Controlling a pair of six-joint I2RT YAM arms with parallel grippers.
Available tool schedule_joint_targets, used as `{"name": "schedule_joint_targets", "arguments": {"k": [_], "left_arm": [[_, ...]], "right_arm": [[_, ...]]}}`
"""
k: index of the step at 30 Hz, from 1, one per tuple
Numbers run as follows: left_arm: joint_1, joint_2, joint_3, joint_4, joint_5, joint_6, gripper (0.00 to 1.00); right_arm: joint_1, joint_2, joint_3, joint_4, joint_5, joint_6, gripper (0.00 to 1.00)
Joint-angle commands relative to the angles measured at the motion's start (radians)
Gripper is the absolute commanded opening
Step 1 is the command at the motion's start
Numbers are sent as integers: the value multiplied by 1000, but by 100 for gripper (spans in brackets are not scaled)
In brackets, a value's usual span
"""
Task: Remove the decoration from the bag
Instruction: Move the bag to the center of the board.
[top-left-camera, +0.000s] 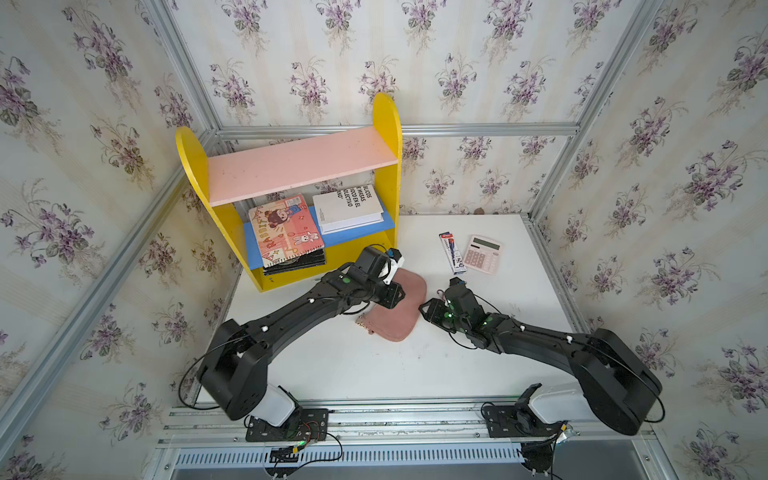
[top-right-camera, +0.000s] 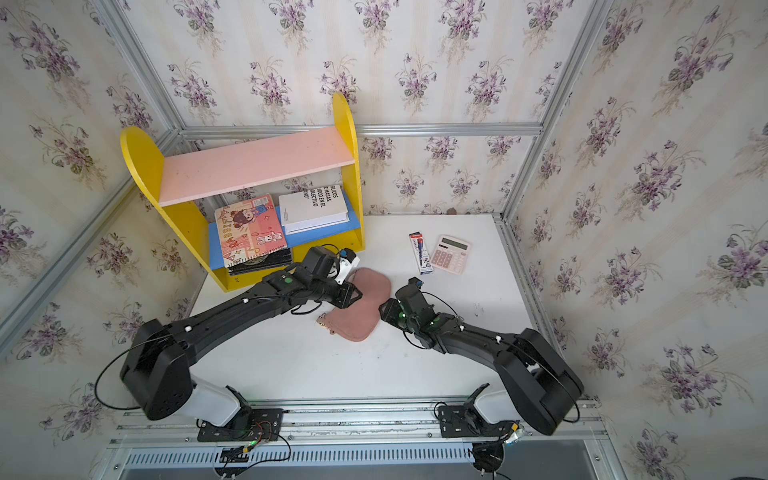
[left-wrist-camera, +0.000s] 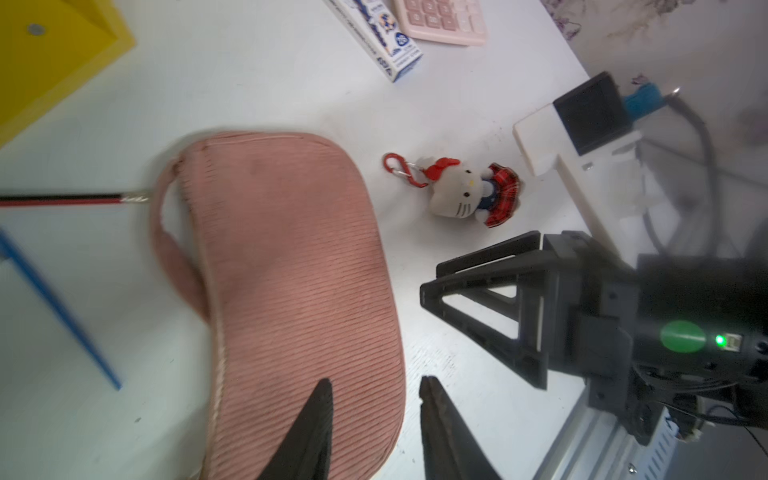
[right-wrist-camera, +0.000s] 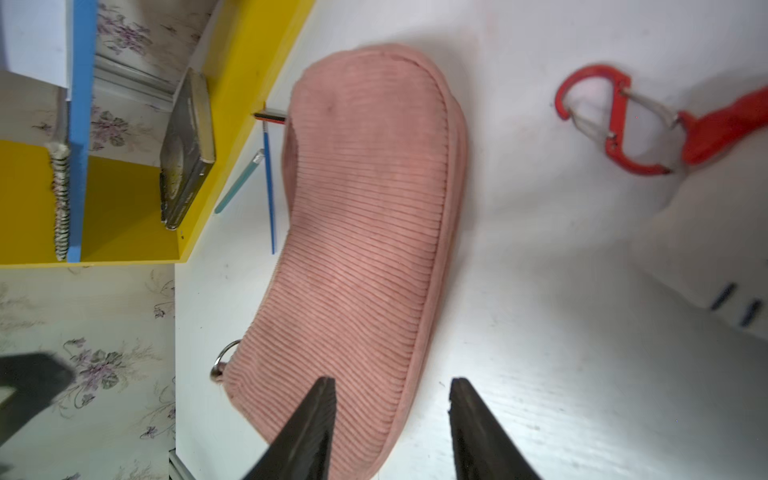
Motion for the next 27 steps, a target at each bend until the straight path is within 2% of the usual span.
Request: {"name": "schedule_joint_targets", "arguments": {"k": [1,6,9,13,19,21,23,27], "left_arm": [[11,-130,-100,43,-171,-63,38],[23,-248,-185,103,-179,-80,38],[22,-279,-239,139,-175,-128,38],[23,-304,-269,137,-194,-158,38],[23,-372,-305,135,-242,-162,38],[23,-398,-320,137,-261,-160,38],[24,-419,-337,145,-280,-156,38],[29,-454,-350,144,-307,-154,38]], "right_arm": [[8,55,-4,149,45,107,46],[14,157,32,198,16,157,41],[34,188,11,207,61,243,36],[95,212,-2,238,133,308,30],[210,250,-2,269,171,441,11],[257,230,-13,276,212,482,8],[296,207,-11,269,245,505,12],[316,140,-7,219,285,513,33]]}}
